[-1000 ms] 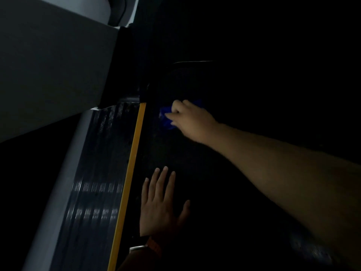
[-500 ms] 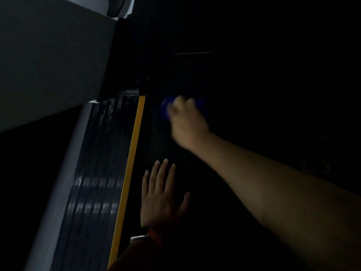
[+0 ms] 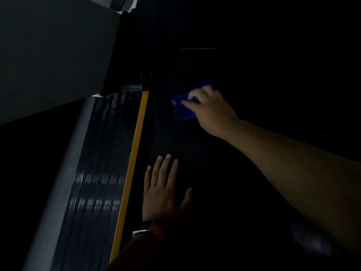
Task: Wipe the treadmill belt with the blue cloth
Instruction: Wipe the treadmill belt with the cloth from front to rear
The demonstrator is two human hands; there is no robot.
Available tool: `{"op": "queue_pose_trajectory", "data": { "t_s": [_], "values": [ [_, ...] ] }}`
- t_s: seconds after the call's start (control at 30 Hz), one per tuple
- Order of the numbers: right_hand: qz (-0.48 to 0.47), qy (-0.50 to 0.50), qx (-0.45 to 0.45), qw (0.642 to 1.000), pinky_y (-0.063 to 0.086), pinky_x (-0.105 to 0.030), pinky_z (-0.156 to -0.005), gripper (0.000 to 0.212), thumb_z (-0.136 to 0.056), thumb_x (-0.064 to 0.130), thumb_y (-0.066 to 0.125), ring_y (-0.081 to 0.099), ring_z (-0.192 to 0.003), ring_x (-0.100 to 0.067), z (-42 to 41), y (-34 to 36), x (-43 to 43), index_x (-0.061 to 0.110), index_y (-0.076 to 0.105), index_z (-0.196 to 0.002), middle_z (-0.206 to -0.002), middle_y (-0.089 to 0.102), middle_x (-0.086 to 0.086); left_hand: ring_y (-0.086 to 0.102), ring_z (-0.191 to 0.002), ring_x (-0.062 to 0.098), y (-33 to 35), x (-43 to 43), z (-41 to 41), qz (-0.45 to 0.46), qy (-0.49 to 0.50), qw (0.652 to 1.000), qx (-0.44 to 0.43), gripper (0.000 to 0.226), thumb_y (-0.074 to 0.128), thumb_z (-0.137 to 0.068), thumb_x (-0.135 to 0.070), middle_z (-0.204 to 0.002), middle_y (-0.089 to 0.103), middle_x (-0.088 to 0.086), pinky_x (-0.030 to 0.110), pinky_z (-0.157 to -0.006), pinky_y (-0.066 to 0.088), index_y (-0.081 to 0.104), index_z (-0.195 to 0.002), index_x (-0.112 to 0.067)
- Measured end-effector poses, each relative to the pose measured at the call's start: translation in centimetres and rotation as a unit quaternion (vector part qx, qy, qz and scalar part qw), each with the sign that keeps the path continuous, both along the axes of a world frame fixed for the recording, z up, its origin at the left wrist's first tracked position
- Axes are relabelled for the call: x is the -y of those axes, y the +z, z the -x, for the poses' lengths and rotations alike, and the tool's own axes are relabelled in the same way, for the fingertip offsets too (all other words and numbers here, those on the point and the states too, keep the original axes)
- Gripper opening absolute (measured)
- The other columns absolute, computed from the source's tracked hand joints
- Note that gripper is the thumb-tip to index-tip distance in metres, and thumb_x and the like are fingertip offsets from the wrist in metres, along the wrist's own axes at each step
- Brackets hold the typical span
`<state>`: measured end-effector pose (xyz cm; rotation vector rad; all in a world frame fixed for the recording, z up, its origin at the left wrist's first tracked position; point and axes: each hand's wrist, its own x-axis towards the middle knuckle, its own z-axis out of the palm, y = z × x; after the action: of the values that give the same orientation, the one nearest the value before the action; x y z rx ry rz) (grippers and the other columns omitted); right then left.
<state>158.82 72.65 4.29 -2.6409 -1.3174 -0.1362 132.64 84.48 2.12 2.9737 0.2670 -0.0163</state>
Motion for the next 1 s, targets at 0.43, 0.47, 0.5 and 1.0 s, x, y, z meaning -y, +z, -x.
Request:
{"op": "queue_pose_trajectory", "data": {
  "t_s": [0.43,0.47,0.5,1.0],
  "values": [
    [-0.115,-0.089,-0.060,0.988,0.049,-0.041,-0.090,0.034,-0.084,-0.003,0.063,0.055,-0.109,-0.036,0.1,-0.5,1.1,0.006,0.070,-0.117,-0.121,0.066,-0.012,0.021,-0.157,0.027,-0.1,-0.1,-0.1,-0.002,-0.003,1.000,0.006,0.081,0.040,-0.094,-0.067,-0.167,0.029,0.008,0.053,-0.126,0.016,0.036,-0.157,-0.016],
    [-0.124,-0.061,-0.078,0.987,0.048,-0.040,-0.088,0.033,-0.082,-0.003,0.064,0.056,-0.104,-0.034,2.1,-0.3,0.0,0.007,0.071,-0.112,-0.114,0.068,-0.011,0.021,-0.157,0.028,-0.2,-0.2,0.0,-0.004,-0.005,1.000,0.004,0.081,0.040,-0.094,-0.067,-0.167,0.029,0.009,0.053,-0.126,0.016,0.036,-0.157,-0.015],
    [-0.106,0.008,-0.101,0.989,0.048,-0.038,-0.088,0.033,-0.082,-0.001,0.064,0.056,-0.103,-0.031,4.5,-0.1,-0.8,0.009,0.071,-0.112,-0.112,0.067,-0.008,0.021,-0.157,0.028,-0.2,-0.2,0.1,-0.005,-0.005,1.000,0.001,0.082,0.041,-0.094,-0.066,-0.167,0.030,0.009,0.054,-0.126,0.017,0.036,-0.157,-0.015],
    [-0.097,-0.097,-0.107,0.985,0.051,-0.040,-0.082,0.022,-0.094,0.026,0.055,0.056,-0.093,-0.021,2.6,2.0,5.8,0.021,0.068,-0.112,-0.108,0.057,-0.005,0.017,-0.158,0.027,-0.1,-0.1,-0.2,-0.002,-0.004,1.000,0.003,0.083,0.042,-0.093,-0.064,-0.169,0.025,0.008,0.056,-0.126,0.017,0.035,-0.158,-0.013]
  ]
}}
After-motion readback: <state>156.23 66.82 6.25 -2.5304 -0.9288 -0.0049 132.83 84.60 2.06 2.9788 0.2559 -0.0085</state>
